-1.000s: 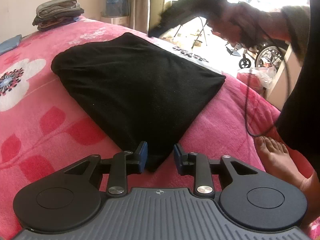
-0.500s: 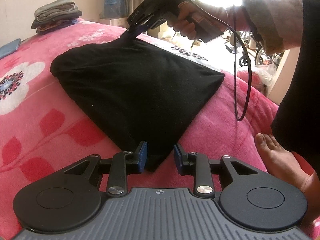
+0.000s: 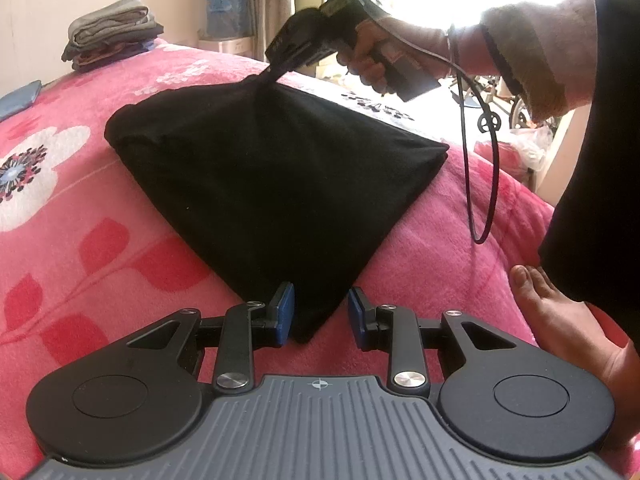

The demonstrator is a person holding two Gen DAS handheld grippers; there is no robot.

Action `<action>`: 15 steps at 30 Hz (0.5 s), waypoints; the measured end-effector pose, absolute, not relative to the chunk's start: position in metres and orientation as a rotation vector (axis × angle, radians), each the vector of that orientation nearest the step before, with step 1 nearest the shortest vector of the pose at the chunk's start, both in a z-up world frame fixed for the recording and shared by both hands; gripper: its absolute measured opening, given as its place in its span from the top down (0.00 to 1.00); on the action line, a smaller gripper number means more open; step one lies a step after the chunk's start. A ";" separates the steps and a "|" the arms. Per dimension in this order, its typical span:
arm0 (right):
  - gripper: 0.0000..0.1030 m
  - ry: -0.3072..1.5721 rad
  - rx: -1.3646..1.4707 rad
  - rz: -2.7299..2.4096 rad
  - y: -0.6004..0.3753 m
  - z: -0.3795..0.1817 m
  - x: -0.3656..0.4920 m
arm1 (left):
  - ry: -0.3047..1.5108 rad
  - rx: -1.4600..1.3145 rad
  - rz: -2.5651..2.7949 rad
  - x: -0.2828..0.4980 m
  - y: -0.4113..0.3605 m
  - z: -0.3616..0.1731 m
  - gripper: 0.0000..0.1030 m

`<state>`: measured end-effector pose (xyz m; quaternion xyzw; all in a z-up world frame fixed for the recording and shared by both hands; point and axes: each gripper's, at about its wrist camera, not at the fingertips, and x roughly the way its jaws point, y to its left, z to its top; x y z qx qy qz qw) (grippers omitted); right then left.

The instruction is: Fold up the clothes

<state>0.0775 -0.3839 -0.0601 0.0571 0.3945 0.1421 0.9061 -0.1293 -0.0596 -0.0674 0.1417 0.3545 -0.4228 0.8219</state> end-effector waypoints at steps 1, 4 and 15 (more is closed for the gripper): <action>0.99 0.815 0.108 0.289 -0.383 -0.059 0.077 | 0.754 0.303 -0.899 -0.129 -0.060 -0.067 0.72; 0.87 0.800 0.082 0.266 -0.380 -0.048 0.073 | 0.755 0.298 -0.896 -0.129 -0.061 -0.067 0.72; 0.84 0.835 -0.173 0.940 -0.268 -0.025 0.032 | 0.750 0.282 -0.890 -0.131 -0.060 -0.069 0.71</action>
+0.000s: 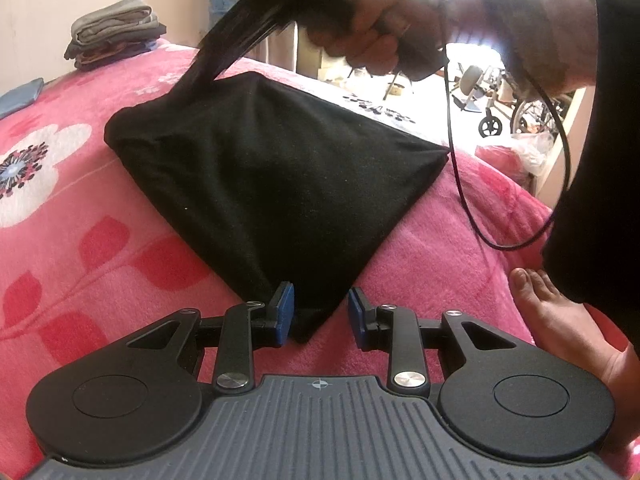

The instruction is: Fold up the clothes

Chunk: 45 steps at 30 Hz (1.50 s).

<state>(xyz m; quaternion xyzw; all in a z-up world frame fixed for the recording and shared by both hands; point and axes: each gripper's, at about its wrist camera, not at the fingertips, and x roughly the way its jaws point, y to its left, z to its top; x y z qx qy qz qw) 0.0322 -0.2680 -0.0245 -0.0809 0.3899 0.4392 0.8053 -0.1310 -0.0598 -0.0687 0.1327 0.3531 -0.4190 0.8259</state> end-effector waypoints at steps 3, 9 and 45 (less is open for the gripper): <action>0.86 0.846 -0.291 1.002 -0.234 -0.049 0.034 | 0.749 0.279 -0.889 -0.132 -0.059 -0.069 0.71; 0.93 0.797 -0.156 0.702 -0.255 -0.060 0.103 | 0.748 0.268 -0.892 -0.131 -0.058 -0.070 0.71; 0.89 1.096 -0.103 1.257 -0.240 -0.039 0.043 | 0.754 0.247 -0.875 -0.136 -0.056 -0.067 0.70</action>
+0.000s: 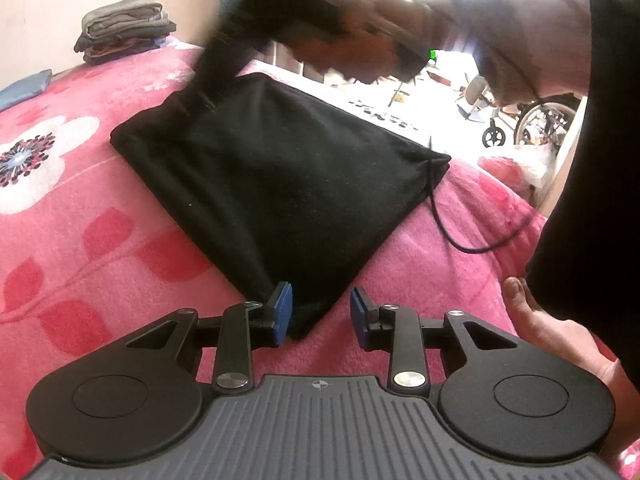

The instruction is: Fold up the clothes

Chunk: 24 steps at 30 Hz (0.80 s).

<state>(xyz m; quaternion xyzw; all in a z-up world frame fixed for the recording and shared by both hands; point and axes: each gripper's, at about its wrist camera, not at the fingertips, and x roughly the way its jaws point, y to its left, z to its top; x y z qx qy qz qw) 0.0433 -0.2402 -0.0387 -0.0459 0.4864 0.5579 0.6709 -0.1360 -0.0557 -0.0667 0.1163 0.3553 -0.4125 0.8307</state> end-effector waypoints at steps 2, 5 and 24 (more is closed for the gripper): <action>0.89 1.136 -0.206 1.309 -0.231 -0.050 0.022 | 0.754 0.254 -0.870 -0.137 -0.056 -0.066 0.70; 0.92 1.100 -0.178 1.154 -0.242 -0.056 0.031 | 0.753 0.266 -0.859 -0.138 -0.058 -0.066 0.70; 0.88 0.921 0.063 0.733 -0.332 -0.036 0.047 | 0.754 0.280 -0.818 -0.143 -0.061 -0.065 0.69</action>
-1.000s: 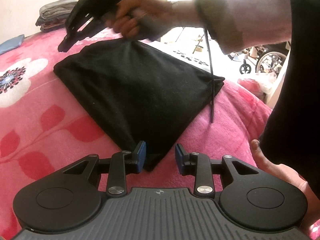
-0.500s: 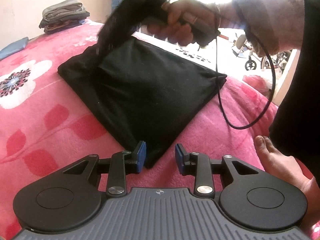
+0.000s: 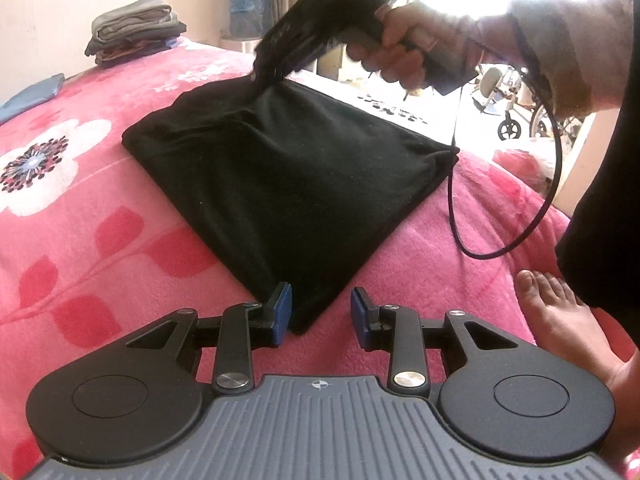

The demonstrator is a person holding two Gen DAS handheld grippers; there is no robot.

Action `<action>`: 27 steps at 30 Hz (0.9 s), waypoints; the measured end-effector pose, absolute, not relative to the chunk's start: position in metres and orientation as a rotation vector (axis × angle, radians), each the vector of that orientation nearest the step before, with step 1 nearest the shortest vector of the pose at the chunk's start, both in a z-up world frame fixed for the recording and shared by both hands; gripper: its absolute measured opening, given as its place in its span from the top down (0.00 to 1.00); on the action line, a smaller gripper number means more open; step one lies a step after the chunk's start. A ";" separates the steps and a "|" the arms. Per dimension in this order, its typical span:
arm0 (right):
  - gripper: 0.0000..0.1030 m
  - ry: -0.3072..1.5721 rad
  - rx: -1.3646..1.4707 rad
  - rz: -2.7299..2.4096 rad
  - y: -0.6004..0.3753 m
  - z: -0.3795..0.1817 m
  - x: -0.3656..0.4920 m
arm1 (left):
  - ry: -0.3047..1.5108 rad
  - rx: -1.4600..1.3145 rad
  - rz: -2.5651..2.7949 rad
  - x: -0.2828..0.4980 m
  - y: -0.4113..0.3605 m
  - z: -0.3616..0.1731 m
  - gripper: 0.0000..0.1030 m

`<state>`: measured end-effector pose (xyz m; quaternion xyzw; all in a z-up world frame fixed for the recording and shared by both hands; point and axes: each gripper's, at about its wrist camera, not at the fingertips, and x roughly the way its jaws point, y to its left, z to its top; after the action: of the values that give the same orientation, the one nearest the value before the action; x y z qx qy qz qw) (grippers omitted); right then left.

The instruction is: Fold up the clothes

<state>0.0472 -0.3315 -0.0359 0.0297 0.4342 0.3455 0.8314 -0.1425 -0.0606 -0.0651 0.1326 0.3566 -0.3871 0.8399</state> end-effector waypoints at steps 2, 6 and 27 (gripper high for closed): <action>0.88 0.915 0.049 0.819 -0.322 -0.030 0.035 | 0.754 0.279 -0.817 -0.143 -0.060 -0.066 0.69; 0.88 0.917 -0.039 0.917 -0.294 -0.040 0.004 | 0.748 0.285 -0.814 -0.144 -0.061 -0.066 0.69; 0.89 0.783 -0.201 0.656 -0.318 -0.043 -0.058 | 0.730 0.306 -0.822 -0.146 -0.061 -0.066 0.68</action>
<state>-0.0583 -0.3175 -0.0428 -0.0962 0.3743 0.3134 0.8674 -0.1462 -0.0612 -0.0664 0.1447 0.3456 -0.3890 0.8416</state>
